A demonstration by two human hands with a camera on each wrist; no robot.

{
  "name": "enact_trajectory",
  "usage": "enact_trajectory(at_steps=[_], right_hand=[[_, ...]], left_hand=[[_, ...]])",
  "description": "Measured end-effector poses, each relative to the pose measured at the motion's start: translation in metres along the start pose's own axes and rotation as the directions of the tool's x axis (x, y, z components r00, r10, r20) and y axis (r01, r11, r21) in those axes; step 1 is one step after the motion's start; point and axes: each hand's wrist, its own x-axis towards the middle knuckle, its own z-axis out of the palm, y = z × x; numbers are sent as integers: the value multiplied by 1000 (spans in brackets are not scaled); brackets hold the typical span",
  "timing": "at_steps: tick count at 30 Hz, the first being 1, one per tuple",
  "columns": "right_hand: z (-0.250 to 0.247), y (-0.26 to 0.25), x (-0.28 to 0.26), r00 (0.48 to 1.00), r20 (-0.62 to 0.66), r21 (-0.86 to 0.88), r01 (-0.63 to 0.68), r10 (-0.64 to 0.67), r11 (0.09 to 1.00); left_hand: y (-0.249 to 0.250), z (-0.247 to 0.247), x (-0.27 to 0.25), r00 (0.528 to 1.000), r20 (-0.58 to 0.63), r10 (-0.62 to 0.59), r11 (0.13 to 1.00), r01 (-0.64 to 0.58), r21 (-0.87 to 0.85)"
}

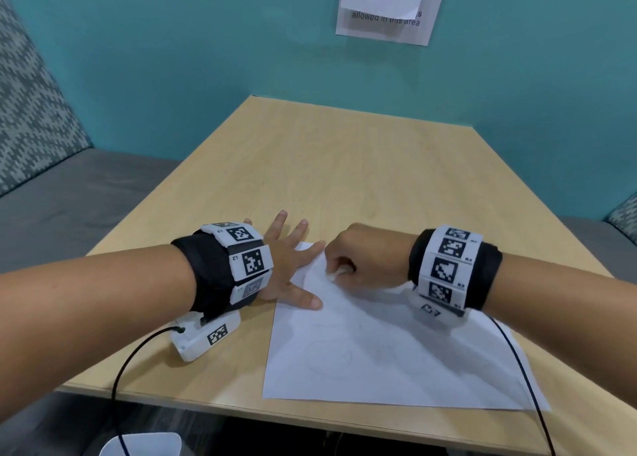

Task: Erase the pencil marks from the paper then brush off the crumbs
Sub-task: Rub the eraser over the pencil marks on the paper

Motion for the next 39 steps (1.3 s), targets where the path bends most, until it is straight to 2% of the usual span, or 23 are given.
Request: enact_trajectory(at_steps=[3,6,7,10,12,16,19,24,29,35,39], right_hand=[[-3,12,2,998,-27,-16,-58,57,998],[8,-10,-3,998,25,26,51,-51,998],[8,-7,-3,999,26,32,46,-47,998],[-5,20,3,995,-22,8,-93,93,996],[-7,30,4,991,-31,23,-127,127,992],[-2,30,6,996,-37,-12,-86,85,996],[-4,26,3,996,-31,-13,-88,88,996],[5,-2,-5,995,80,48,57,-60,997],[-14,38,8,993,-26,-8,-113,112,994],[2,11,1,999,36,33,4,-6,999],[-10,36,8,992,-30,13,-122,122,992]], left_hand=[[0,2,1,1000,-10,-6,1000,6,9],[-1,2,3,1000,-19,4,1000,-4,1],[-1,2,3,1000,-16,6,1000,-6,2],[2,1,-1,1000,-6,-4,1000,4,3],[4,0,-3,1000,-25,-7,1000,7,25],[13,-8,4,991,-98,89,994,-81,77],[14,-10,11,989,-69,132,991,-130,22],[11,-8,13,990,-46,136,990,-137,-24],[12,-8,13,996,-40,82,997,-81,10],[10,-3,17,993,-68,96,995,-97,-8],[11,-3,16,994,-66,83,997,-83,1]])
